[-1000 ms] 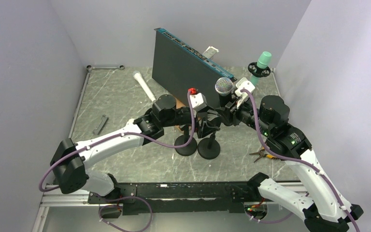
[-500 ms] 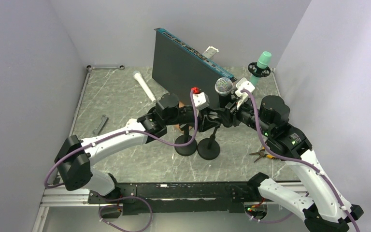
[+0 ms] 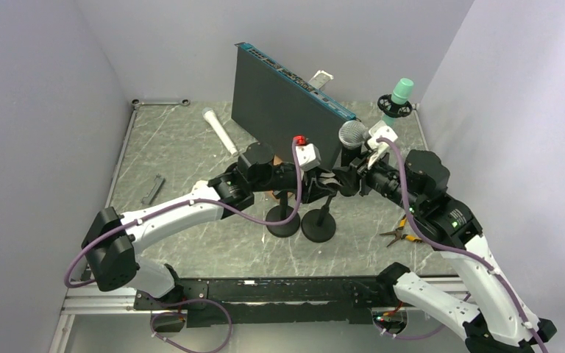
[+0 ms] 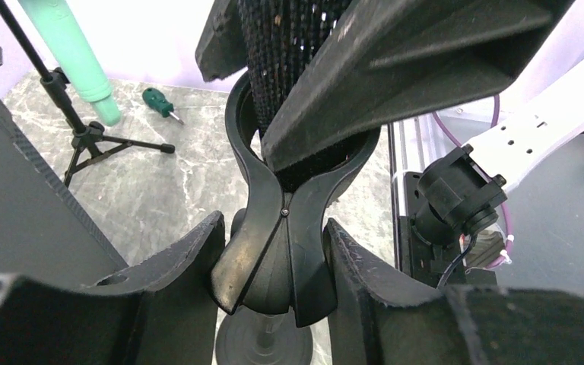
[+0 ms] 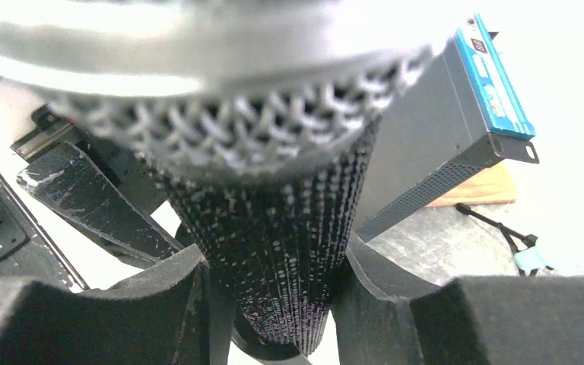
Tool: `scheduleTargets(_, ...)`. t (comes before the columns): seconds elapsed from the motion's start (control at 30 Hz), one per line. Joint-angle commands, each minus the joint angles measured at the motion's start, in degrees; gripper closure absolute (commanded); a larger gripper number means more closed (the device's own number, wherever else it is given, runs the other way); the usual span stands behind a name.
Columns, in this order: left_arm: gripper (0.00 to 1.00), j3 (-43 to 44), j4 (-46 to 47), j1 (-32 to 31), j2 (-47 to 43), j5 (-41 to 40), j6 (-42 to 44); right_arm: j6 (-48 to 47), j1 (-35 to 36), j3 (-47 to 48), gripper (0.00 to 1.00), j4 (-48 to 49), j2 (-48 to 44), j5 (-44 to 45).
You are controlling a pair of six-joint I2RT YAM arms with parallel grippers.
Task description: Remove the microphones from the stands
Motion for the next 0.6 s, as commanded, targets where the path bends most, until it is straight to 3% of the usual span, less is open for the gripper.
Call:
scheduleTargets(0.0,1.0,1.7,-3.2,-0.1,0.4,-1.7,0.7,4.6,0.7,3.3,0.99,8.0,-4.6,2.2)
scheduleTargets(0.33,1.0,2.5,-4.8,-0.1,0.7,-1.8,0.6,3.1,0.7,7.3,1.0,10.2,-4.4,4.5)
scheduleTargets(0.57,1.0,4.8,-7.4,0.0,2.6,1.2,1.0,-6.9,0.7,2.5,1.0,14.8,-2.0,-22.2)
